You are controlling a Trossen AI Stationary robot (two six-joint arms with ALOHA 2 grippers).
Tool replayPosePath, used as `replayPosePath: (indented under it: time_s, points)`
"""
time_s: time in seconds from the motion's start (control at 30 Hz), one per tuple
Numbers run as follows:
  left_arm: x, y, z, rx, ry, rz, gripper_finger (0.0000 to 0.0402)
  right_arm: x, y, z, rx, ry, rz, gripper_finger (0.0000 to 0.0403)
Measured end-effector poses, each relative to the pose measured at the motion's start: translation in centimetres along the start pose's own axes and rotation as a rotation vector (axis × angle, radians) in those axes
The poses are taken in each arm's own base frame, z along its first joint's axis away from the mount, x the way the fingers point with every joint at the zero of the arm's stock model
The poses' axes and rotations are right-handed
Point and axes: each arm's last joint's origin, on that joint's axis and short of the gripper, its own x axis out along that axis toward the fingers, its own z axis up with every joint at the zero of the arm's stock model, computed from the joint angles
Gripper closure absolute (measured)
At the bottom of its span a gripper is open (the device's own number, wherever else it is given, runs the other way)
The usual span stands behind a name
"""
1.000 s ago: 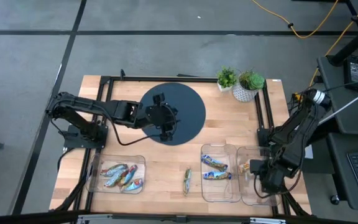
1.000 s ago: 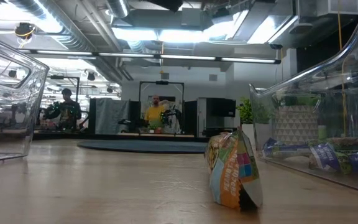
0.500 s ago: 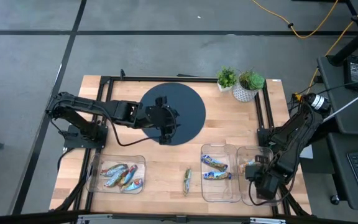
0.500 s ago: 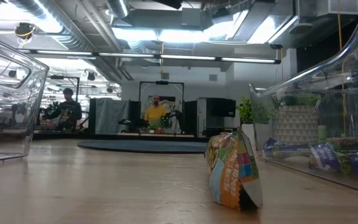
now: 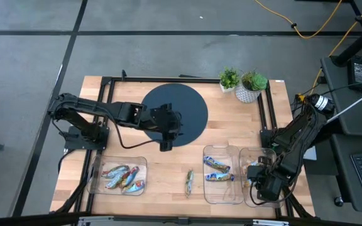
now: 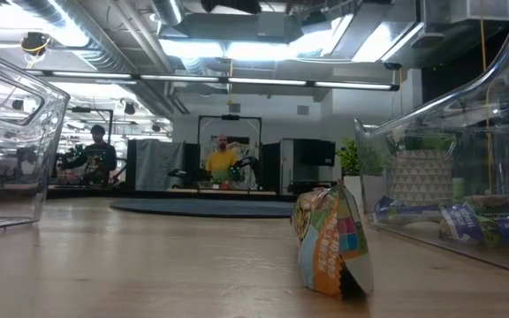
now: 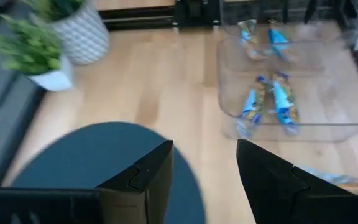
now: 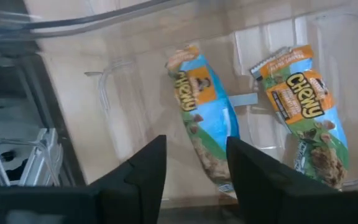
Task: Pick and place Granola Bars by type
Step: Put the yellow granola bar into the right transparent bin
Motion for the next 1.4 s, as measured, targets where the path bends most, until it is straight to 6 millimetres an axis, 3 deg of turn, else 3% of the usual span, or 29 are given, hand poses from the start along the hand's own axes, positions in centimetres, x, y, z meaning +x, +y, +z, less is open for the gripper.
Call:
replayPosePath:
  time_s: [0.17, 0.53, 0.97, 1.07, 1.27, 1.4]
  points:
    - [2.4, -0.7, -0.6, -0.026, 0.072, -0.102, 0.0233, -0.8, 0.5, 0.3, 0.002, -0.038, 0.016, 0.0230]
    - [8.3, -4.9, -3.4, 0.086, 0.244, -0.349, 0.0233, -5.7, 2.3, 1.9, -0.047, -0.326, -0.009, 0.0243]
    - [8.6, -8.7, -3.5, -0.040, 0.217, -0.450, 0.0233, -6.8, 2.3, 2.3, -0.294, -0.455, -0.113, 0.0244]
    - [9.3, -9.6, -4.1, -0.161, 0.277, -0.438, 0.0233, -7.0, 2.3, 2.0, -0.352, -0.456, -0.116, 0.0244]
    - [12.8, -11.0, -6.9, -0.476, 0.464, -0.343, 0.0226, -7.6, 1.9, 0.8, -0.478, -0.505, -0.182, 0.0244]
    - [14.5, -12.9, -7.6, -0.563, 0.450, -0.387, 0.0205, -7.7, 1.6, 0.1, -0.521, -0.509, -0.235, 0.0244]
